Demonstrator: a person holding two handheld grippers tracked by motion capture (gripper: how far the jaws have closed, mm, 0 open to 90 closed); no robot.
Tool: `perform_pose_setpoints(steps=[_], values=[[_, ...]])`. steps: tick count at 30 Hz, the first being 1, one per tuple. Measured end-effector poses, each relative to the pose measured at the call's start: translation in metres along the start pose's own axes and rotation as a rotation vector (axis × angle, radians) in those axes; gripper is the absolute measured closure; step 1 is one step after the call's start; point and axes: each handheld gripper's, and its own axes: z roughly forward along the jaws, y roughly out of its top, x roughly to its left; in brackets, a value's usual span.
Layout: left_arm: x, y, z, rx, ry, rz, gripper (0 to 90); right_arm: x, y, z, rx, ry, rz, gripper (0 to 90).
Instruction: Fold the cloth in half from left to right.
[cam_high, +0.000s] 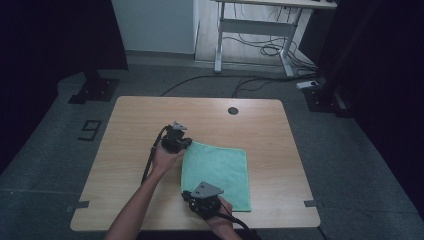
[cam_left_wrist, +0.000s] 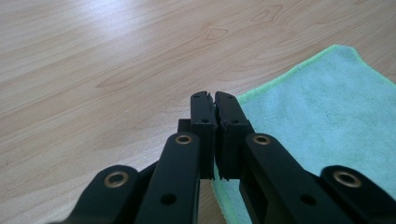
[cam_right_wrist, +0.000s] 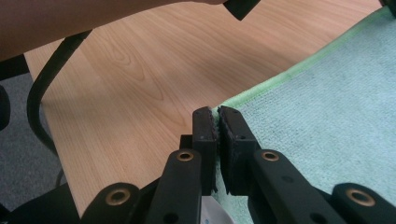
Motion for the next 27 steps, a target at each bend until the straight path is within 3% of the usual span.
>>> perform_pose_setpoints(steps=[6,11,27], values=[[0.001,0.003,-0.006,-0.008,0.003,0.002,86.6,0.000,0.005,0.000,-0.022,0.003,0.005,84.6],[0.005,0.005,-0.015,-0.017,0.012,0.001,86.6,0.004,0.015,-0.004,-0.070,0.012,-0.003,84.6],[0.015,-0.003,-0.020,-0.012,0.024,-0.025,86.4,0.004,0.013,-0.002,-0.065,0.012,0.000,84.5]])
